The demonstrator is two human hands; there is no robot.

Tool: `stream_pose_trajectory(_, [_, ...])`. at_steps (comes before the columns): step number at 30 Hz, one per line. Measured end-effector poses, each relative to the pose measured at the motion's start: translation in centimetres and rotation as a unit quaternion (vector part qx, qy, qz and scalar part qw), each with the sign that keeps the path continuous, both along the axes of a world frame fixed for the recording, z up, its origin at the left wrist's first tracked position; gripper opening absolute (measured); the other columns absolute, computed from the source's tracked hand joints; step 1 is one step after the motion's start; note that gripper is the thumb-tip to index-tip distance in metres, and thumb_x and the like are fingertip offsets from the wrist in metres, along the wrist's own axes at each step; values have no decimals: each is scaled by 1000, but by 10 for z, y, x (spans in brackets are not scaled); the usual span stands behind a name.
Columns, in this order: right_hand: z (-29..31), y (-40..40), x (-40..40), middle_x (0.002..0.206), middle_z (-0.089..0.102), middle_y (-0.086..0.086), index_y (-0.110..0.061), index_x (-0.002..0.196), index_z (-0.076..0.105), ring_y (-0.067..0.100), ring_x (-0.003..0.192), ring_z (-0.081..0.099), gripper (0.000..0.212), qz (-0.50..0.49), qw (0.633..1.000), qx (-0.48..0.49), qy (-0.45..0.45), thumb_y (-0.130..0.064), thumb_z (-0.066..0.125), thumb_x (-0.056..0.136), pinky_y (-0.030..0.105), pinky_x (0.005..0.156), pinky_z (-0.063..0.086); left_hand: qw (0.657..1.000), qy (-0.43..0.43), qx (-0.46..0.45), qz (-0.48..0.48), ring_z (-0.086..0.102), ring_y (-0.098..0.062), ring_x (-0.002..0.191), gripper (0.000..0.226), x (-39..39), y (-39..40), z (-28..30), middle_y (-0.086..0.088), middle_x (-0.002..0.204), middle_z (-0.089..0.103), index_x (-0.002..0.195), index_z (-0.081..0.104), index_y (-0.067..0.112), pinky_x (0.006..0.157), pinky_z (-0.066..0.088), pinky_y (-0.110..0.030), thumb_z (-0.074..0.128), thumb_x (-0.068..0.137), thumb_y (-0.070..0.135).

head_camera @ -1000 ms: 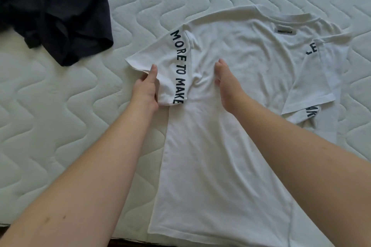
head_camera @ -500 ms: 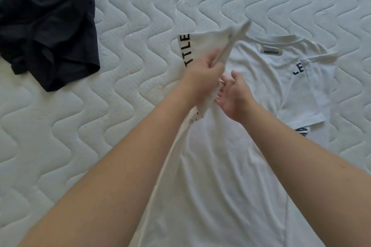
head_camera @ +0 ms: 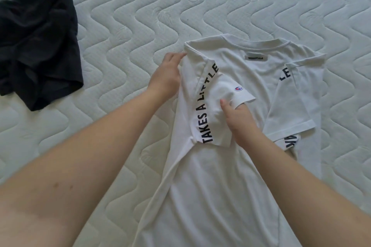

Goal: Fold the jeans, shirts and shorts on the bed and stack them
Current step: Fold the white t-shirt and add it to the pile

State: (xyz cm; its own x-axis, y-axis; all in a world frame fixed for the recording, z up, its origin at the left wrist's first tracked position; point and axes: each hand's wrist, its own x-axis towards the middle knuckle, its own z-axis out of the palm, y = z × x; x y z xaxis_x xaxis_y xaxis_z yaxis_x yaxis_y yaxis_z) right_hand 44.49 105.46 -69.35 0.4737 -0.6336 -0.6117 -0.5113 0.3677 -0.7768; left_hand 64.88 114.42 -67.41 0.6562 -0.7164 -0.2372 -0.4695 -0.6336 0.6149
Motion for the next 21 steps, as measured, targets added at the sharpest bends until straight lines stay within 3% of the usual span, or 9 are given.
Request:
stream_pose_trajectory(3, [3,2,-4,122,63,-10,-19,135,54,14,117,57,37,5,999,-35,-6,-30,51,100,33,103,45,990,-23,52,-127,33,-16,141,66,24,-32,-5,5,161,20,155,24,23,110,28,-28,47,97,2])
stream_pose_trajectory(6, [10,0,-10,101,58,-36,-29,135,53,-10,99,56,35,44,997,-65,-14,-31,50,100,10,86,40,972,-11,99,-212,47,-22,129,62,43,-65,-2,0,148,43,151,34,25,101,34,-26,60,96,16])
stream_pose_trajectory(8, [15,-2,-12,101,56,-36,-32,132,55,-14,98,54,32,54,997,-54,-18,-31,50,100,12,88,39,947,-44,168,-270,57,-28,112,43,52,-81,0,-6,126,61,137,54,20,86,38,-28,61,95,23])
stream_pose_trajectory(10, [21,-5,-14,104,59,-34,-34,127,56,-16,99,54,27,46,997,-55,-34,-29,50,100,13,90,41,921,-120,224,-296,59,-33,103,29,61,-91,2,-11,116,65,120,66,15,80,42,-33,61,95,29])
stream_pose_trajectory(13, [25,-14,-18,105,61,-26,-28,125,60,-1,104,58,26,2,995,-99,-32,-27,50,100,14,92,41,923,-168,223,-265,58,-34,101,33,72,-99,4,-12,110,62,109,69,13,81,48,-39,60,94,42])
stream_pose_trajectory(15, [22,-24,-22,100,62,-25,-25,124,60,0,99,57,26,-15,991,-129,-10,-26,51,100,7,83,41,926,-171,221,-252,56,-31,93,35,73,-102,3,-8,102,61,103,66,15,75,46,-38,57,94,48])
stream_pose_trajectory(17, [16,-32,-26,106,65,-17,-21,125,58,5,103,59,29,-4,993,-120,15,-26,56,97,15,88,44,928,-177,230,-234,51,-26,82,33,72,-103,-1,-4,92,58,95,60,18,68,39,-34,53,95,51])
stream_pose_trajectory(19, [5,-36,-29,116,65,-6,-18,126,56,15,109,61,35,-6,997,-68,42,-28,62,93,33,97,48,936,-167,225,-213,47,-26,82,31,69,-103,-9,-3,90,55,92,53,20,68,36,-35,51,96,50])
stream_pose_trajectory(21, [-5,-35,-33,115,64,-4,-18,123,55,18,107,61,36,-21,997,-43,61,-31,66,90,41,98,49,944,-159,209,-201,47,-26,84,28,66,-104,-16,-5,93,56,95,51,20,69,36,-36,52,97,48])
